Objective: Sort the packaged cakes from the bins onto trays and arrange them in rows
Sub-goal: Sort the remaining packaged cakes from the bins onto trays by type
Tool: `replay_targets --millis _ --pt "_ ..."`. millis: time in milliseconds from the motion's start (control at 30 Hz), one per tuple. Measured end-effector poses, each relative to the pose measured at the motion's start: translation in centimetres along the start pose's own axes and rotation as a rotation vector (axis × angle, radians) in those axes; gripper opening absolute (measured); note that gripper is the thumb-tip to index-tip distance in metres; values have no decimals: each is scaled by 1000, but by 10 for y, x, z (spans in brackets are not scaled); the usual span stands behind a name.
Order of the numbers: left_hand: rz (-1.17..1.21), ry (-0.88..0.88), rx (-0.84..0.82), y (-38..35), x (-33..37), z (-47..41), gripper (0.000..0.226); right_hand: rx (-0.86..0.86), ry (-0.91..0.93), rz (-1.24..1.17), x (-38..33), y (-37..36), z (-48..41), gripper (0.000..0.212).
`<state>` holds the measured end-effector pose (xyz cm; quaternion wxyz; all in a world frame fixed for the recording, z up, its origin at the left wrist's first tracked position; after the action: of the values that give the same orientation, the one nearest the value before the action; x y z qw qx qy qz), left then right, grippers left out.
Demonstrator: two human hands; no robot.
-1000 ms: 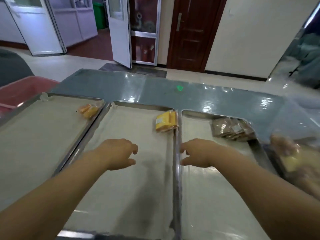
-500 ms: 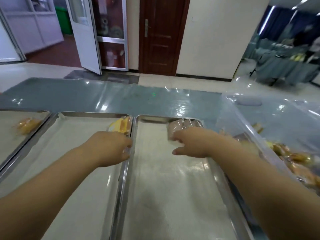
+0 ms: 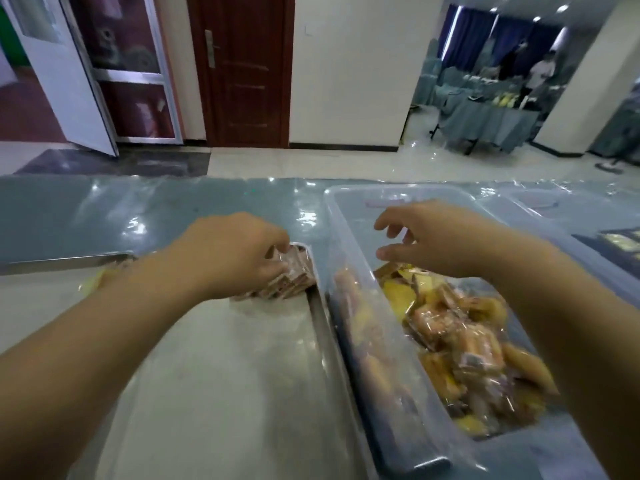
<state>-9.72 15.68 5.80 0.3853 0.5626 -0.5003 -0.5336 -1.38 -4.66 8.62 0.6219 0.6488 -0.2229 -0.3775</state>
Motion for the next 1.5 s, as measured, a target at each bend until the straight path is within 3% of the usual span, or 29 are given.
replay_targets --millis 333,500,600,733,867,1000,1100,1200,1367,1500 --pt "83 31 28 0 120 -85 30 -285 -18 84 133 -44 -10 44" --pt "-18 -7 -51 -12 148 -110 28 -310 -93 107 172 -74 -23 58" --pt "-61 -32 -146 -25 159 -119 28 -372 -134 64 185 -97 -25 48" --pt "-132 -85 -261 -43 167 -122 25 -328 -161 84 191 -99 -28 40" --pt "-130 -68 -261 -47 164 -122 29 -196 -83 11 189 -79 -32 38" --pt "-113 -57 -254 -49 164 -121 30 -337 -64 -76 172 -86 -28 52" --pt "-114 -46 -276 -51 163 -121 32 -534 -117 -20 170 -117 -27 84" --pt "-130 -57 -281 -51 164 -120 31 -554 -172 -19 176 -131 -27 103" --pt "-121 -74 -275 -49 164 -118 29 -537 -190 45 168 -139 -20 80" --pt "-179 -127 -326 -50 168 -119 32 -399 -201 -38 166 -123 -21 66"
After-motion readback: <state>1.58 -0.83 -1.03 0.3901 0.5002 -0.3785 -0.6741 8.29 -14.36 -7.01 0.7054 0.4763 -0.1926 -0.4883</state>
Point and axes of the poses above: each hand's wrist, its own z-axis away from the middle knuckle, its own y-axis out of the back of the hand, x = y × z, the point moved 4 cm from there along -z, towards the middle knuckle, and after that the axes turned 12 degrees about -z, right-handed, at the moved point
